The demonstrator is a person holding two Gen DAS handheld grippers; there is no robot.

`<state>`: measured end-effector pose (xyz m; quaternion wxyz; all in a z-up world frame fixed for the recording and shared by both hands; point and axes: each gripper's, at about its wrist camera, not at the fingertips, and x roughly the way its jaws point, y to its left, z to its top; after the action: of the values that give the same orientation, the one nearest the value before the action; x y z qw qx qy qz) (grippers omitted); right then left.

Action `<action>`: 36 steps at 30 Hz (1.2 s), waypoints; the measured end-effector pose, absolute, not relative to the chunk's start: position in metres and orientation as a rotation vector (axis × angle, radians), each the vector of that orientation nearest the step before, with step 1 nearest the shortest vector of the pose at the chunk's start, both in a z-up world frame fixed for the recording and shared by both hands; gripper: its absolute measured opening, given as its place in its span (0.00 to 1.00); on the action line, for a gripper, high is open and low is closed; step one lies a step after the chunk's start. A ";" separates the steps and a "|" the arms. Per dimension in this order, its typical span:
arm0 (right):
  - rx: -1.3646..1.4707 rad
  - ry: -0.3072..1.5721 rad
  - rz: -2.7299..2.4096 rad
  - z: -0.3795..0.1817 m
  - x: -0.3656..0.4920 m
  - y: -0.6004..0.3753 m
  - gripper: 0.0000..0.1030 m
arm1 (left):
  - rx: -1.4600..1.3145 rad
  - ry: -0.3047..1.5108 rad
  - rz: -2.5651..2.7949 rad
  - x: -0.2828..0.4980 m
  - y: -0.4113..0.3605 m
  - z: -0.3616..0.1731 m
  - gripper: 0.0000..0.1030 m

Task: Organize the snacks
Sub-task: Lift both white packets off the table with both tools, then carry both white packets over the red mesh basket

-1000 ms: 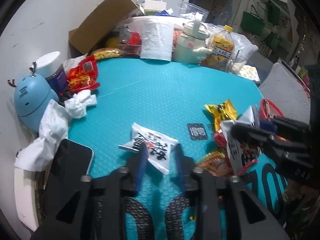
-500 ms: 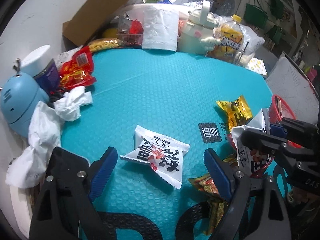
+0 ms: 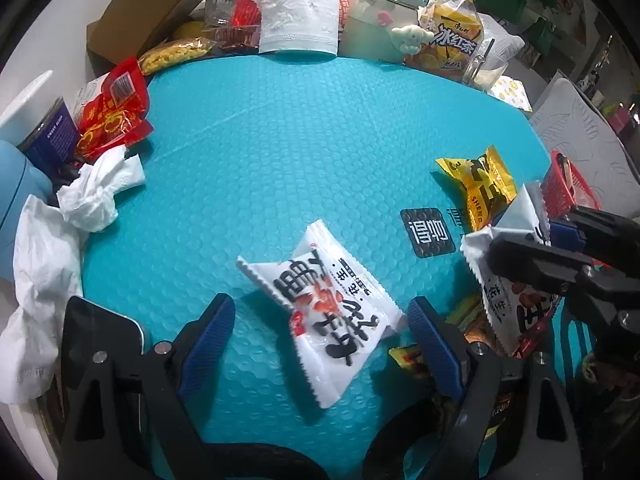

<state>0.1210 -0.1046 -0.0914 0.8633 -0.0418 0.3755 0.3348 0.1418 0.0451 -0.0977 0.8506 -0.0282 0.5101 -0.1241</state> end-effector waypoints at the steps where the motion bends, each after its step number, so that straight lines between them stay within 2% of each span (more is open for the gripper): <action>1: -0.083 0.793 0.704 -0.093 0.122 -0.105 0.24 | -0.056 1.070 -0.257 0.141 0.044 -0.098 0.86; 5: -0.076 0.798 0.705 -0.093 0.122 -0.105 0.24 | -0.032 1.055 -0.239 0.140 0.042 -0.099 0.84; 7: -0.076 0.798 0.706 -0.093 0.122 -0.105 0.24 | -0.013 1.046 -0.226 0.138 0.041 -0.099 0.75; 9: -0.075 0.800 0.706 -0.094 0.122 -0.106 0.24 | -0.005 1.032 -0.220 0.139 0.040 -0.098 0.51; 11: -0.075 0.800 0.704 -0.094 0.122 -0.106 0.25 | -0.012 1.020 -0.216 0.138 0.043 -0.097 0.38; 12: -0.074 0.802 0.704 -0.094 0.123 -0.106 0.25 | -0.015 1.017 -0.211 0.139 0.044 -0.096 0.32; 14: -0.074 0.803 0.704 -0.095 0.122 -0.106 0.25 | -0.046 1.014 -0.225 0.140 0.048 -0.096 0.27; 20: -0.071 0.801 0.702 -0.095 0.122 -0.106 0.25 | -0.083 0.997 -0.244 0.137 0.053 -0.093 0.22; 36: -0.044 0.744 0.714 -0.078 0.098 -0.108 0.25 | -0.070 0.872 -0.229 0.099 0.054 -0.043 0.22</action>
<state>0.0984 -0.1075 -0.0779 0.8698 -0.0212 0.3557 0.3414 0.0992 0.0542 -0.0427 0.8994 -0.0339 0.4215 -0.1106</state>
